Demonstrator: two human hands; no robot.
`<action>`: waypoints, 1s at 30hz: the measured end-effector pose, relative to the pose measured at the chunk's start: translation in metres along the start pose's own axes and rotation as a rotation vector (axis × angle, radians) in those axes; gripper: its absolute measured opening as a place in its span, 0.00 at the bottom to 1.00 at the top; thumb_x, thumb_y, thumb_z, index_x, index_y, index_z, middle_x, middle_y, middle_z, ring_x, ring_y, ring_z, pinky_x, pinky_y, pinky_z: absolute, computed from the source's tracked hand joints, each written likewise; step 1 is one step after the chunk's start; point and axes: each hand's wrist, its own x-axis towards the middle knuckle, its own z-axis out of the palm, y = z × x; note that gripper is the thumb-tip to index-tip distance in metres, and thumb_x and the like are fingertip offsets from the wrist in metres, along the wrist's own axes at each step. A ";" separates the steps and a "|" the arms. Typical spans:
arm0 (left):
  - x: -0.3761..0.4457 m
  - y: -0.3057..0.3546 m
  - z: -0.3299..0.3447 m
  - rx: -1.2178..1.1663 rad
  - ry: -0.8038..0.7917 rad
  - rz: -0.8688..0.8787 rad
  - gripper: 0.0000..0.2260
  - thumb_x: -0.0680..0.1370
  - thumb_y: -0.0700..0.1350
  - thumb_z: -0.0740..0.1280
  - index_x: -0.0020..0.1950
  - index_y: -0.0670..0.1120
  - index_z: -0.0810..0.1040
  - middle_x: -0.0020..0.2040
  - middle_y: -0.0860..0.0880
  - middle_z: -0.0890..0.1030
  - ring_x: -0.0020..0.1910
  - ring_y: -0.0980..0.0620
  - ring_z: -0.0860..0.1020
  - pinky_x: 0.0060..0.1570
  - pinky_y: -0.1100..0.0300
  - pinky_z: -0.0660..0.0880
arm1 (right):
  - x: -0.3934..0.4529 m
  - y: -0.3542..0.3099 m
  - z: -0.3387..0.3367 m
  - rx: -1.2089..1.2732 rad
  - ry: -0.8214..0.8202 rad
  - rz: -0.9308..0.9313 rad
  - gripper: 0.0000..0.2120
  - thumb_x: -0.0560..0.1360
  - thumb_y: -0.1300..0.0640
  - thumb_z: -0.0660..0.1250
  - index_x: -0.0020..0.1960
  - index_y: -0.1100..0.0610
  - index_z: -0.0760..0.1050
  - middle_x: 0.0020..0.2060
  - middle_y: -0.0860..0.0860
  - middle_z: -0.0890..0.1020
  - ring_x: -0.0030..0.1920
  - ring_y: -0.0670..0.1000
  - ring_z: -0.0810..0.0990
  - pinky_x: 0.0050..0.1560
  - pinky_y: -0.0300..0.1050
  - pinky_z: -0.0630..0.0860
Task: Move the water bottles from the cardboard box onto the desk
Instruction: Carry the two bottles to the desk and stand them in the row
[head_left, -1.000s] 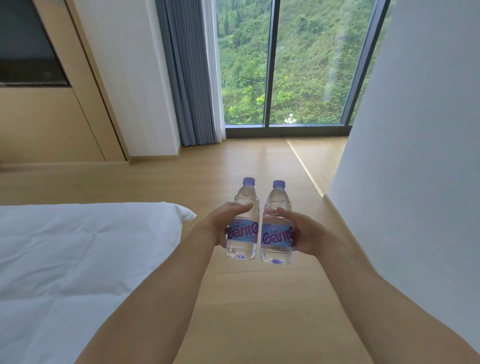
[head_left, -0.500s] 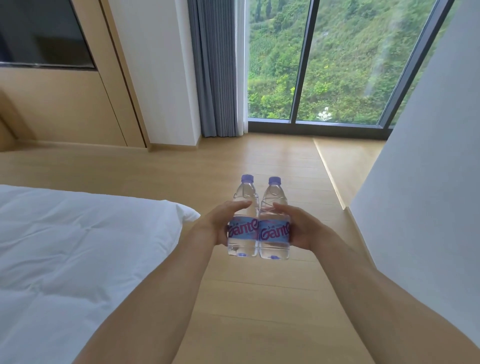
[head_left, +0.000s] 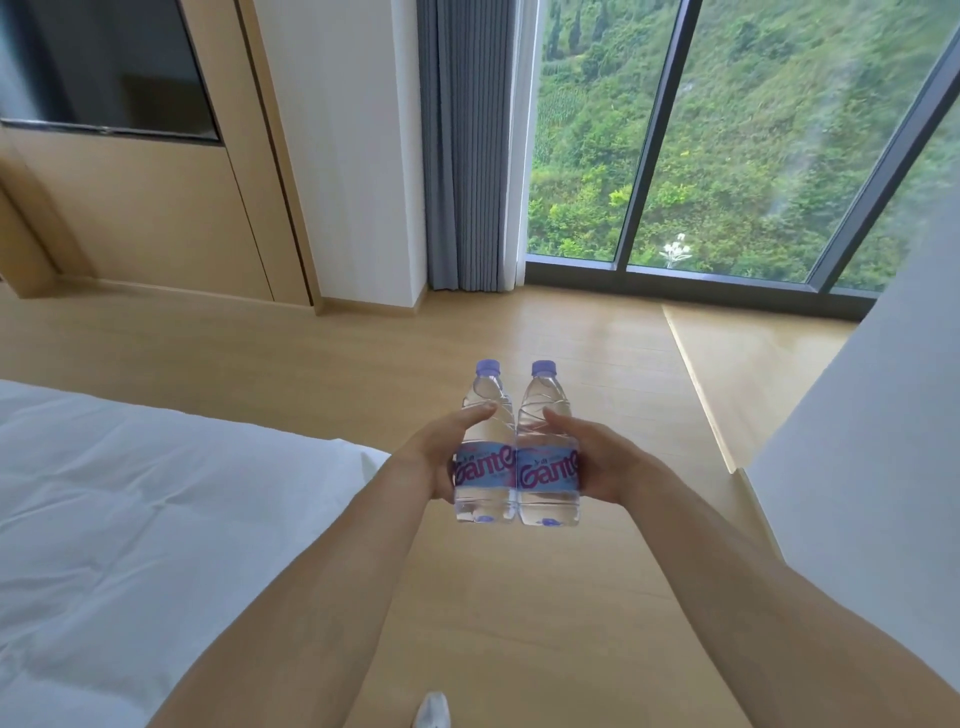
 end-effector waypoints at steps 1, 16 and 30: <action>0.013 0.014 -0.008 0.009 0.014 0.007 0.24 0.73 0.58 0.74 0.65 0.49 0.76 0.56 0.41 0.83 0.50 0.40 0.85 0.47 0.43 0.82 | 0.018 -0.009 -0.001 -0.005 0.004 0.003 0.32 0.75 0.44 0.71 0.72 0.61 0.72 0.64 0.62 0.80 0.62 0.63 0.80 0.60 0.58 0.79; 0.148 0.183 -0.098 0.115 0.128 0.099 0.16 0.70 0.59 0.76 0.53 0.53 0.80 0.35 0.48 0.86 0.34 0.49 0.86 0.38 0.44 0.83 | 0.233 -0.120 0.007 0.011 0.056 0.011 0.28 0.78 0.45 0.68 0.70 0.62 0.72 0.64 0.64 0.79 0.61 0.64 0.79 0.69 0.62 0.72; 0.276 0.290 -0.121 -0.025 0.266 0.147 0.13 0.74 0.55 0.75 0.55 0.53 0.79 0.36 0.46 0.86 0.34 0.45 0.86 0.30 0.48 0.81 | 0.419 -0.217 -0.045 -0.089 -0.099 0.097 0.25 0.79 0.47 0.68 0.69 0.62 0.74 0.62 0.64 0.81 0.59 0.64 0.81 0.62 0.60 0.77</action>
